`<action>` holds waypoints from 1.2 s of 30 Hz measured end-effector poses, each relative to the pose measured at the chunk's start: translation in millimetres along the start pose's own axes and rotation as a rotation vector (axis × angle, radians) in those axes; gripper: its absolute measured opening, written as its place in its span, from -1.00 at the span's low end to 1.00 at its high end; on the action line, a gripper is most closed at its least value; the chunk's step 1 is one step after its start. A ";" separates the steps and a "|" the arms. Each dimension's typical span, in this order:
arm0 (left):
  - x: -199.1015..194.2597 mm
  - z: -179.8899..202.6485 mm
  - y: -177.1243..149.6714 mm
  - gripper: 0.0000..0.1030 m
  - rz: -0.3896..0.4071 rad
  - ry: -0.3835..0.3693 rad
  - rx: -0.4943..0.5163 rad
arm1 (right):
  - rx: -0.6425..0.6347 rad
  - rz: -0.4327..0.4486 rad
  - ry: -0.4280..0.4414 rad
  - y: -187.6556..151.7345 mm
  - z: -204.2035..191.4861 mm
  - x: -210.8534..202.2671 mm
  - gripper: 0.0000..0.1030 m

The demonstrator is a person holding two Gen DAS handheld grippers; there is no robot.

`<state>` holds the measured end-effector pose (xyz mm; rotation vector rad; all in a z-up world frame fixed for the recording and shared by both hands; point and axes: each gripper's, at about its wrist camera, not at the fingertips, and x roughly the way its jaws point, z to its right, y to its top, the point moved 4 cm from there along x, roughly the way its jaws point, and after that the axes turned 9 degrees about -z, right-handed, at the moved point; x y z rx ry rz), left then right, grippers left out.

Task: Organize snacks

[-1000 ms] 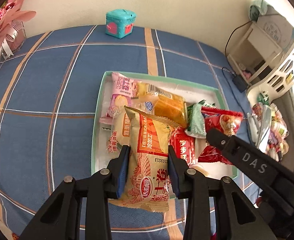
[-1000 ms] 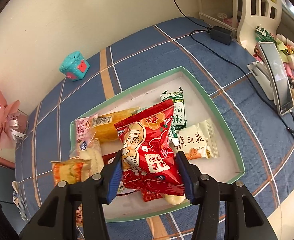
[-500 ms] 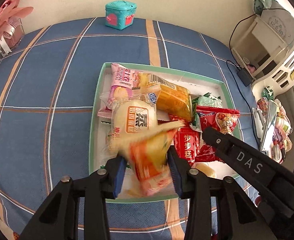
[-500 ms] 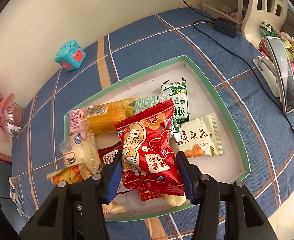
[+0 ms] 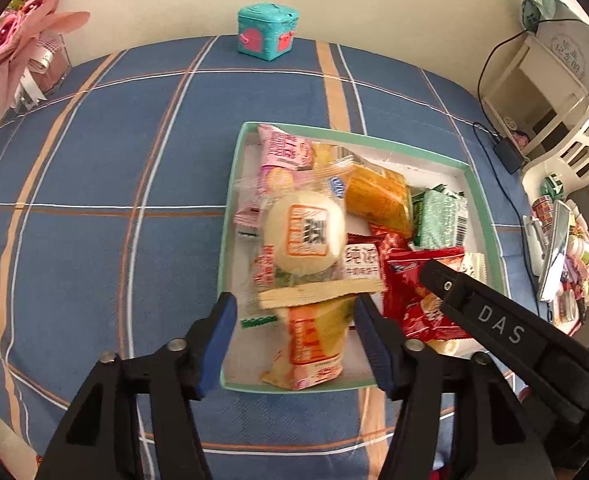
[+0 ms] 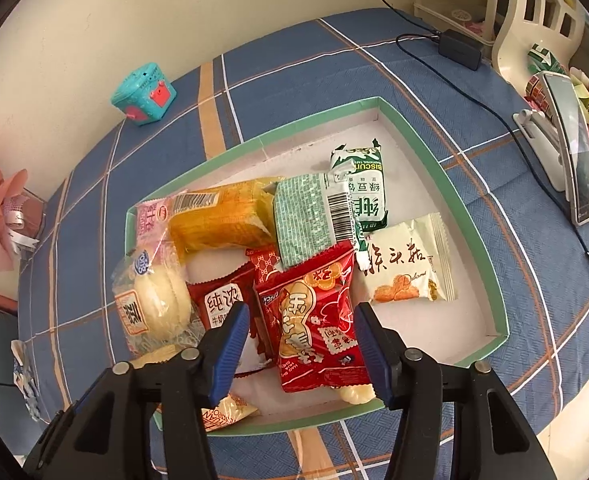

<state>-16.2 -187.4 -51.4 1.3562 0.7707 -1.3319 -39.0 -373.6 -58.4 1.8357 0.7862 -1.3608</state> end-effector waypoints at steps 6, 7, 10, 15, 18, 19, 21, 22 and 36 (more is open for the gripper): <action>-11.6 -18.7 -3.9 0.58 0.036 0.037 -0.023 | -0.013 0.010 0.002 -5.0 -2.7 -1.8 0.42; -12.0 -22.6 -4.1 0.62 0.039 0.049 -0.030 | -0.017 0.015 0.002 -6.6 -3.5 -2.8 0.52; -14.3 -40.6 -5.0 0.64 0.053 0.107 -0.069 | -0.021 0.028 0.008 -12.4 -5.0 -5.7 0.73; -24.0 -62.3 -8.5 0.92 0.095 0.185 -0.092 | -0.044 0.045 0.015 -25.5 -8.5 -11.8 0.91; -27.1 -68.7 -12.1 0.93 0.098 0.192 -0.104 | -0.069 0.056 0.019 -34.5 -12.6 -15.9 0.98; -28.0 -71.5 -14.1 0.93 0.097 0.189 -0.111 | -0.079 0.060 0.017 -38.4 -14.2 -17.6 0.98; -30.1 -74.7 -17.6 0.93 0.102 0.187 -0.122 | -0.098 0.065 0.013 -44.4 -17.5 -20.3 0.99; -31.8 -76.7 -19.3 0.93 0.106 0.188 -0.123 | -0.108 0.068 0.011 -48.0 -19.3 -21.8 0.99; -44.6 -99.4 -42.3 0.93 0.130 0.249 -0.141 | -0.190 0.105 0.017 -79.1 -35.6 -36.6 1.00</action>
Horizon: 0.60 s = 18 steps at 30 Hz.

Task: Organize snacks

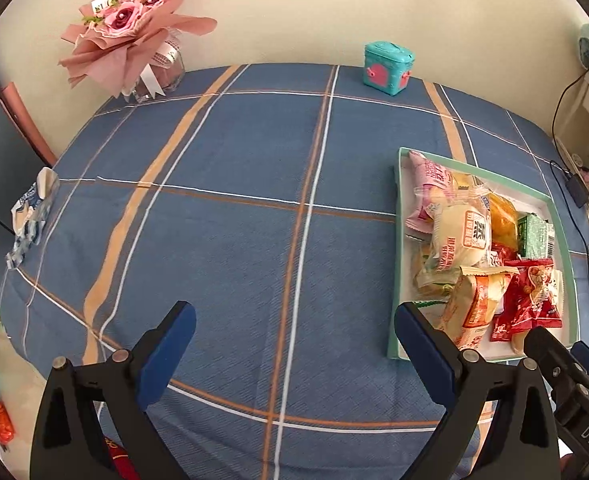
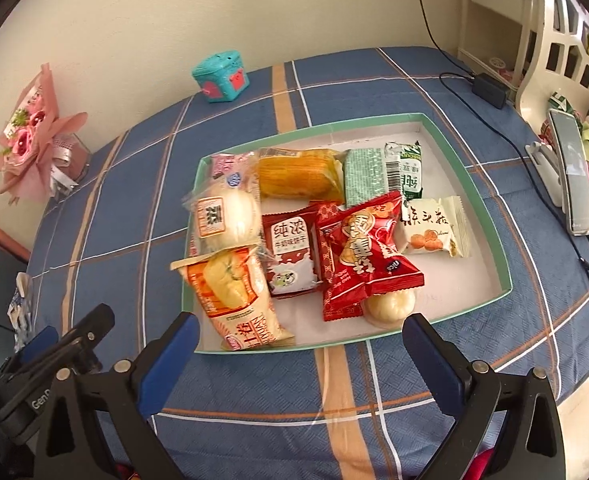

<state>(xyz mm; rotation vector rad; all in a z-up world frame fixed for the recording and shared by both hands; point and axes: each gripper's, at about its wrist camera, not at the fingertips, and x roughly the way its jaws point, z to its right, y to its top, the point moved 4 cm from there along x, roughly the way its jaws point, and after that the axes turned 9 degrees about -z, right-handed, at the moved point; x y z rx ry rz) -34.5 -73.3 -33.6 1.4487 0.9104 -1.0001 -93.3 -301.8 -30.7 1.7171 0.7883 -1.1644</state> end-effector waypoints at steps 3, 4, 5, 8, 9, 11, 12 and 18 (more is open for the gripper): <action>-6.5 -2.1 0.5 0.93 0.025 -0.002 -0.011 | -0.008 0.005 -0.005 0.6 -2.3 -0.7 1.00; -8.0 -2.7 1.1 0.93 0.030 -0.003 -0.014 | -0.009 0.005 -0.005 0.7 -2.3 -0.9 1.00; -8.8 -3.7 1.7 0.93 0.031 -0.004 -0.017 | -0.008 0.006 -0.005 1.0 -2.1 -0.9 1.00; -11.7 -5.9 3.5 0.93 0.039 0.023 -0.026 | -0.009 0.008 -0.004 1.5 -2.1 -1.8 1.00; -13.0 -6.7 3.8 0.93 0.044 0.031 -0.027 | -0.010 0.009 -0.004 1.6 -2.6 -2.2 1.00; -15.5 -8.1 4.4 0.93 0.051 0.024 -0.034 | -0.014 0.011 -0.003 1.9 -3.6 -3.2 1.00; -16.2 -8.8 4.7 0.93 0.050 0.015 -0.038 | -0.016 0.013 -0.003 2.0 -4.1 -3.8 1.00; -20.1 -12.4 5.3 0.93 0.055 0.002 -0.054 | -0.014 0.019 -0.006 2.6 -4.2 -5.6 1.00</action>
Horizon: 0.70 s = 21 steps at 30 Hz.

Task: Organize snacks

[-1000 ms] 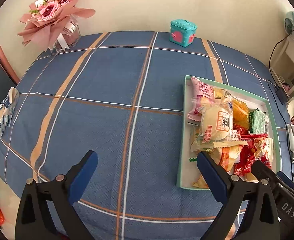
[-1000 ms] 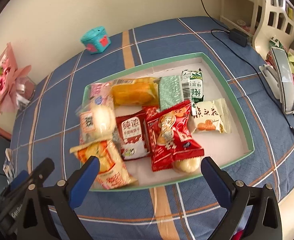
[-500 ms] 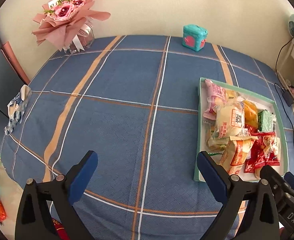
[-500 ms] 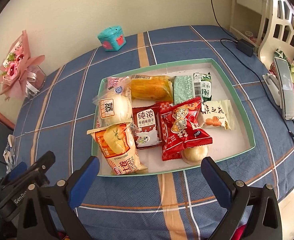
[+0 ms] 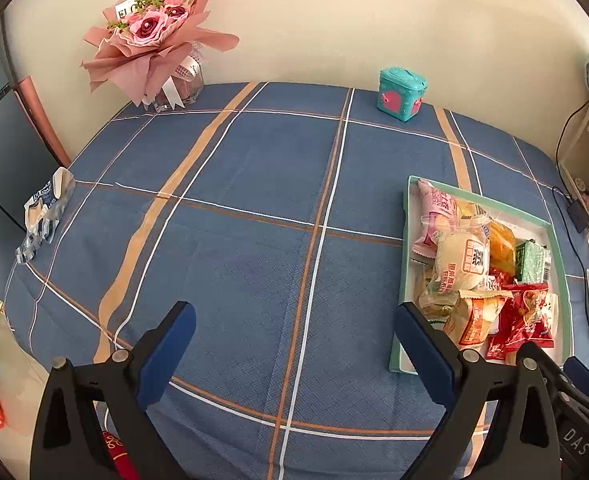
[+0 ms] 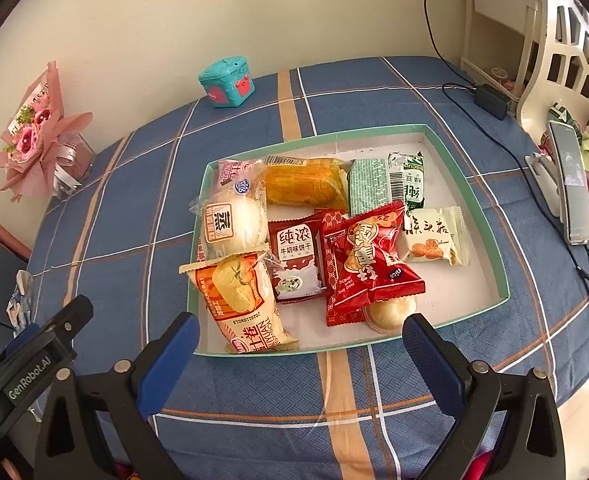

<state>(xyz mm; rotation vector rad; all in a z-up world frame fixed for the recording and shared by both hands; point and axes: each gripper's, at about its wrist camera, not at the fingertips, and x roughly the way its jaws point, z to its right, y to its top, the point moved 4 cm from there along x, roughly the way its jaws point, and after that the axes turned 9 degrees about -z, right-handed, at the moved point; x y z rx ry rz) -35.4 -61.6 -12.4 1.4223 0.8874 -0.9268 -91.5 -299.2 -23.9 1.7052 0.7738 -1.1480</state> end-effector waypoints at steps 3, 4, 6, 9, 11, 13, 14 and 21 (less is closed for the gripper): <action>-2.5 -0.3 0.3 0.93 0.006 0.013 0.000 | -0.003 -0.001 -0.001 0.2 -0.4 0.0 1.00; -2.7 -0.3 0.5 0.93 0.005 0.017 0.001 | -0.004 0.000 0.000 0.3 -0.5 -0.3 1.00; -3.0 -0.4 0.8 0.93 0.002 0.011 0.003 | -0.006 0.002 0.001 0.6 -1.1 -1.1 1.00; -4.1 -0.2 1.1 0.93 0.003 0.007 0.004 | -0.004 0.007 0.005 1.0 -1.4 -2.6 1.00; -4.8 0.1 0.9 0.93 0.002 0.006 0.006 | -0.005 0.008 0.005 1.3 -2.0 -3.2 1.00; -5.8 -0.6 0.7 0.93 0.001 0.014 0.000 | -0.009 0.010 0.004 1.4 -2.7 -3.9 1.00; -6.0 -1.0 0.8 0.93 0.000 0.021 -0.002 | -0.011 0.012 0.003 1.6 -3.2 -4.5 1.00; -5.3 -2.9 0.3 0.93 -0.014 0.043 -0.009 | -0.019 0.017 -0.002 2.7 -5.0 -7.0 1.00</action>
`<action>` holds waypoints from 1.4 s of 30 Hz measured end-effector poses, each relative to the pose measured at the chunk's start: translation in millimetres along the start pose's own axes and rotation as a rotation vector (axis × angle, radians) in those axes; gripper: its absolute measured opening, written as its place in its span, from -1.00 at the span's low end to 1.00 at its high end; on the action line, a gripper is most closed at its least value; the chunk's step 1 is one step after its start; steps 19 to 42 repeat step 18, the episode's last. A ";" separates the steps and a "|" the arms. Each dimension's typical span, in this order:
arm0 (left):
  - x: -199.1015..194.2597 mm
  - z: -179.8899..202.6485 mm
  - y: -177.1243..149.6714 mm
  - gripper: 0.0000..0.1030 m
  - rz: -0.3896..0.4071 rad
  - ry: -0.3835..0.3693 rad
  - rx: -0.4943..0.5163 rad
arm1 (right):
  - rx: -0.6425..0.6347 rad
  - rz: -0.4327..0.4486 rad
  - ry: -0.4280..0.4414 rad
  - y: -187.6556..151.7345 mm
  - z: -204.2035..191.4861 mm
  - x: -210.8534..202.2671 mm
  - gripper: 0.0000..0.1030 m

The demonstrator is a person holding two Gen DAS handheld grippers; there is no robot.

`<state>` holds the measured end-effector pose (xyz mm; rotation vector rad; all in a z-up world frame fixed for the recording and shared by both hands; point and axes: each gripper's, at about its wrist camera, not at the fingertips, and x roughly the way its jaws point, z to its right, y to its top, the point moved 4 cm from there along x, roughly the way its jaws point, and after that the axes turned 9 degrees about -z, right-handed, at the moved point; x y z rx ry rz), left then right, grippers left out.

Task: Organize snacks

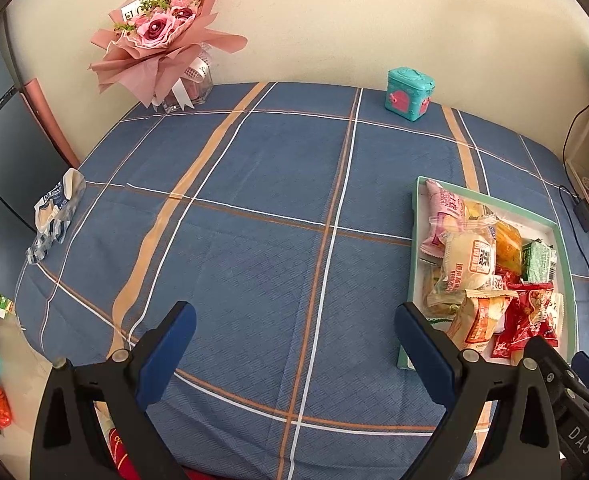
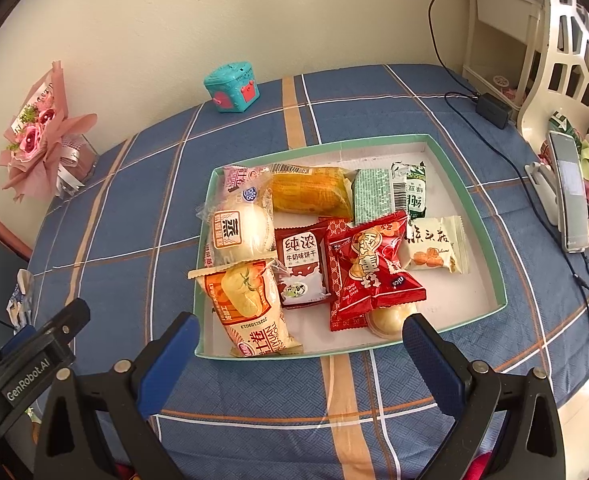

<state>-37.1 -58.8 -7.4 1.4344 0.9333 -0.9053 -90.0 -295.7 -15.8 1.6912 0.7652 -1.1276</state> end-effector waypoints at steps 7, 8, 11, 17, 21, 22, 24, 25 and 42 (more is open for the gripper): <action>1.4 1.5 -1.3 0.93 -0.010 0.012 0.009 | -0.006 0.009 -0.005 0.2 -1.4 -2.7 1.00; 1.5 1.6 -1.4 0.93 -0.011 0.012 0.009 | -0.006 0.010 -0.005 0.2 -1.2 -3.0 1.00; 2.8 1.2 -2.2 0.93 -0.018 0.025 0.013 | -0.005 0.009 -0.005 0.3 -0.7 -2.9 1.00; 1.9 0.9 -2.7 0.93 -0.012 0.036 0.012 | -0.003 0.007 -0.006 0.4 0.0 -2.7 1.00; 2.8 0.8 -2.6 0.93 -0.017 0.034 0.012 | -0.004 0.007 -0.006 0.5 0.0 -2.6 1.00; 2.8 0.8 -2.6 0.93 -0.017 0.034 0.012 | -0.004 0.007 -0.006 0.5 0.0 -2.6 1.00; 2.8 0.8 -2.6 0.93 -0.017 0.034 0.012 | -0.004 0.007 -0.006 0.5 0.0 -2.6 1.00; 2.8 0.8 -2.6 0.93 -0.017 0.034 0.012 | -0.004 0.007 -0.006 0.5 0.0 -2.6 1.00; 2.8 0.8 -2.6 0.93 -0.017 0.034 0.012 | -0.004 0.007 -0.006 0.5 0.0 -2.6 1.00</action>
